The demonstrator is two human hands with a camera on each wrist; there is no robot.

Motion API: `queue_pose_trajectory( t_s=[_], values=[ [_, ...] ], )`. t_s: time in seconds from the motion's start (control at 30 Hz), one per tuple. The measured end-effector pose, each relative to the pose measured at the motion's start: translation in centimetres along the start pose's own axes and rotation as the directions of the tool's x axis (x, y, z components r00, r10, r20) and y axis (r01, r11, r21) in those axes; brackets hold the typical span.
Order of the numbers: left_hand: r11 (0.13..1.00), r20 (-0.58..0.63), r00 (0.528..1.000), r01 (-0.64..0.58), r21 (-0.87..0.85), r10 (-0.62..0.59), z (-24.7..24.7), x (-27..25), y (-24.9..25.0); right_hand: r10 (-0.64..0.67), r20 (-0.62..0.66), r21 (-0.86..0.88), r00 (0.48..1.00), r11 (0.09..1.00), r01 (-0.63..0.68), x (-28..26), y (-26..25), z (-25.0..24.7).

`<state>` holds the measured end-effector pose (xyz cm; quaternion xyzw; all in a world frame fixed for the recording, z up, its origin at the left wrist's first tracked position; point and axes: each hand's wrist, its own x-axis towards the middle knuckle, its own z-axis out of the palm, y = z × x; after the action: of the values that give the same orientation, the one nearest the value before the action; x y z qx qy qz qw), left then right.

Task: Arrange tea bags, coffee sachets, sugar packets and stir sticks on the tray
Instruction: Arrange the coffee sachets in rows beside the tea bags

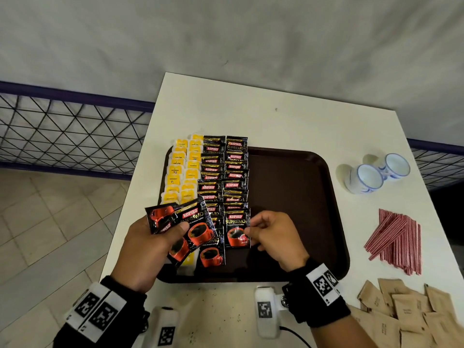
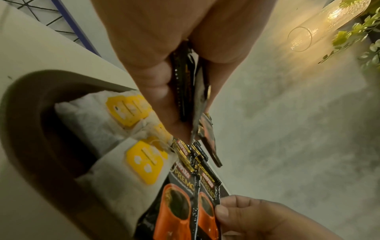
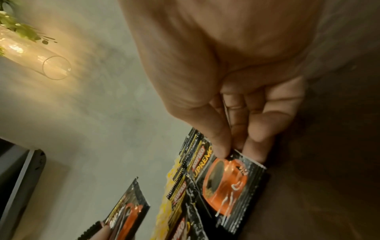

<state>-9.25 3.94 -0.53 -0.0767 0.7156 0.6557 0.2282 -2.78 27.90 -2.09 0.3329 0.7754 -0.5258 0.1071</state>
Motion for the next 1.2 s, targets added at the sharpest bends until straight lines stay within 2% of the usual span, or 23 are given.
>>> queue_pose_trajectory(
  t_s=[0.17, 0.4, 1.0, 1.07, 1.13, 1.2],
  values=[
    [1.0, 0.006, 1.0, 0.019, -0.017, -0.018, 0.2, -0.1, -0.1, 0.003, -0.041, -0.047, 0.999, 0.999, -0.005, 0.2, 0.0, 0.3],
    [1.0, 0.018, 1.0, 0.017, -0.005, -0.016, 0.2, -0.1, -0.3, 0.021, -0.051, -0.028, 0.999, 0.999, -0.022, 0.0, -0.1, 0.7],
    [0.999, 0.028, 0.999, 0.032, -0.001, -0.032, 0.5, 0.0, -0.7, 0.047, -0.072, 0.098, 0.996, 0.994, -0.04, -0.7, -0.2, 0.2],
    [0.999, 0.032, 0.999, 0.033, -0.005, -0.033, 0.6, 0.0, -0.7, 0.004, -0.121, 0.046, 0.993, 0.999, 0.002, -1.0, -0.4, 0.0],
    [1.0, 0.035, 0.999, 0.029, -0.005, -0.029, 0.8, 0.0, -0.6, -0.095, -0.155, -0.012, 0.983, 0.996, 0.094, -1.4, -0.8, -0.3],
    [1.0, 0.048, 0.999, 0.021, 0.001, -0.021, 1.1, 0.0, -0.5, -0.172, -0.104, 0.002, 0.98, 0.985, 0.173, -1.9, -1.8, -0.3]
  ],
)
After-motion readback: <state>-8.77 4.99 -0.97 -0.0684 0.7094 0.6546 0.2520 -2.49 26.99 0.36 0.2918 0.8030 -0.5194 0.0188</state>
